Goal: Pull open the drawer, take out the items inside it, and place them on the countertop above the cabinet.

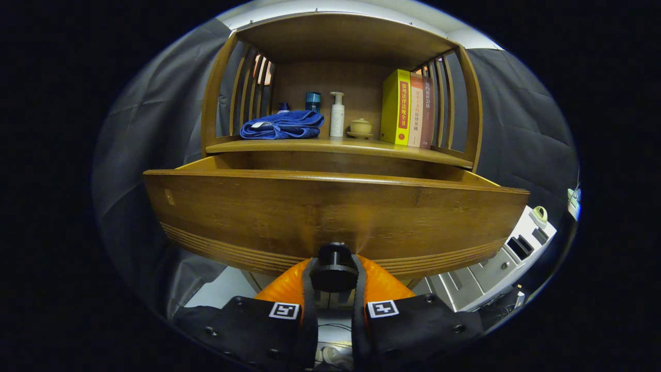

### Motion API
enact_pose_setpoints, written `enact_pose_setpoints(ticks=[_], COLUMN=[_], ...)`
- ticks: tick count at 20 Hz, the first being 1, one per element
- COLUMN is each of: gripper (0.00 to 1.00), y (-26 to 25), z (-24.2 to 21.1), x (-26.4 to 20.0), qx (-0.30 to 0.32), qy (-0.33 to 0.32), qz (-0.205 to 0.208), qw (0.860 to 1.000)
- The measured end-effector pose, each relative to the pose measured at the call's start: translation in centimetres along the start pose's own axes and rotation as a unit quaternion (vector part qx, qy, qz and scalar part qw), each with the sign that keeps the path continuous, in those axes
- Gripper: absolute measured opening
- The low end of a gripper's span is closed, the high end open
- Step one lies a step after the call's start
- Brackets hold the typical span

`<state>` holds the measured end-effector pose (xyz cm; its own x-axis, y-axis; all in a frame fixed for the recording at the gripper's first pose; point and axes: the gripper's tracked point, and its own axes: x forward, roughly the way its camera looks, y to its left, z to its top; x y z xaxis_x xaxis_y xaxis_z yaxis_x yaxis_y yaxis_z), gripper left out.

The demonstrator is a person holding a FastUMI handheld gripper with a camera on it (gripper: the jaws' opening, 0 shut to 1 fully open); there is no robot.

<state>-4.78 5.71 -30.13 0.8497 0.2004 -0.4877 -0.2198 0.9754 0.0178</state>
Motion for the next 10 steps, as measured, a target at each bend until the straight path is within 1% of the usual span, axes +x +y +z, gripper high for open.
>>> enact_pose_setpoints(ticks=[3, 10], gripper=[0.35, 0.35], y=[0.1, 0.4], z=[-0.3, -2.0], x=[-1.2, -1.9], qx=[-0.006, -0.008], qy=[0.004, 0.018], qz=[0.003, 0.003], qw=[1.000, 1.000])
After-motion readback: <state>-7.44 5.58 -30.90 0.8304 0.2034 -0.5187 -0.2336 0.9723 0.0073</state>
